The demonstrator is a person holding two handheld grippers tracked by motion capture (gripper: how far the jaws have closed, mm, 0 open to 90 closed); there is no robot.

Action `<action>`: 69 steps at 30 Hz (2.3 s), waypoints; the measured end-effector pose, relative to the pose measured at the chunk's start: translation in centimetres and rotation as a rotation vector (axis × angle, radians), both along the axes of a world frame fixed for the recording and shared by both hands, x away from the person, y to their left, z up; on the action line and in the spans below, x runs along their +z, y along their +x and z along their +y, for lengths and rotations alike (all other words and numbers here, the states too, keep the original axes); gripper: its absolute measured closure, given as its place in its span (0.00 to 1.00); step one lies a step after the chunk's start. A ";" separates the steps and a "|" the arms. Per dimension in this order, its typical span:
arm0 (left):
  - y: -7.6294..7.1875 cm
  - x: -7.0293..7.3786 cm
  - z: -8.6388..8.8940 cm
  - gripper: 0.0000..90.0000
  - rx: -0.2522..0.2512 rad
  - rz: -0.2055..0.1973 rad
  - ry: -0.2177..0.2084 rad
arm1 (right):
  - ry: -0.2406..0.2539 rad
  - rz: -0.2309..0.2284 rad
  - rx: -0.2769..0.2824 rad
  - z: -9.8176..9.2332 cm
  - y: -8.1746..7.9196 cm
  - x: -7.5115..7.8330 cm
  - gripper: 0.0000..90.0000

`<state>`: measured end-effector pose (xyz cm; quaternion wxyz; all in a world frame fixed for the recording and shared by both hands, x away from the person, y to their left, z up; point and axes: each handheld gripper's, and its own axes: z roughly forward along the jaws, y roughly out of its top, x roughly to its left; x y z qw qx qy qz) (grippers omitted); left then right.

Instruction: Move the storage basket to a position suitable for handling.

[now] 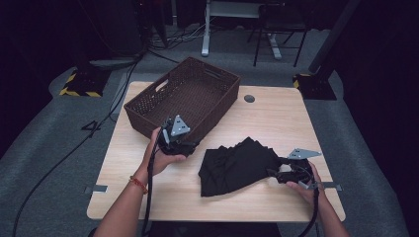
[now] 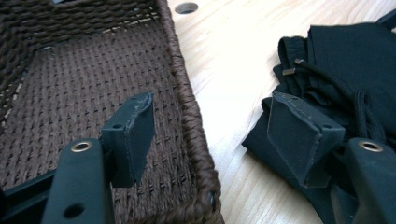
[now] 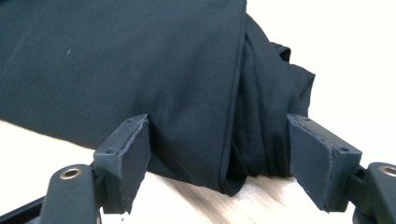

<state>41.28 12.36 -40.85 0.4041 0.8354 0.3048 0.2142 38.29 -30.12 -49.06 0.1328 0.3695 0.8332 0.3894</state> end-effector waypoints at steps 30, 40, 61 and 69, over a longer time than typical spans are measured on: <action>0.9 -1.8 -1.3 0.88 -0.054 0.021 0.051 | 0.030 -0.068 0.013 -0.7 -1.7 0.6 0.30; -0.5 -1.8 -2.4 0.88 -0.189 0.021 0.053 | 0.032 -0.096 0.010 0.8 -0.4 2.4 0.27; -3.7 -1.8 -0.8 0.86 -0.314 -0.006 0.021 | 0.014 0.065 0.050 1.1 -0.7 -0.5 0.22; -4.6 -1.6 2.8 0.78 -0.186 -0.035 0.021 | 0.001 0.053 -0.007 1.6 -3.5 -0.5 0.22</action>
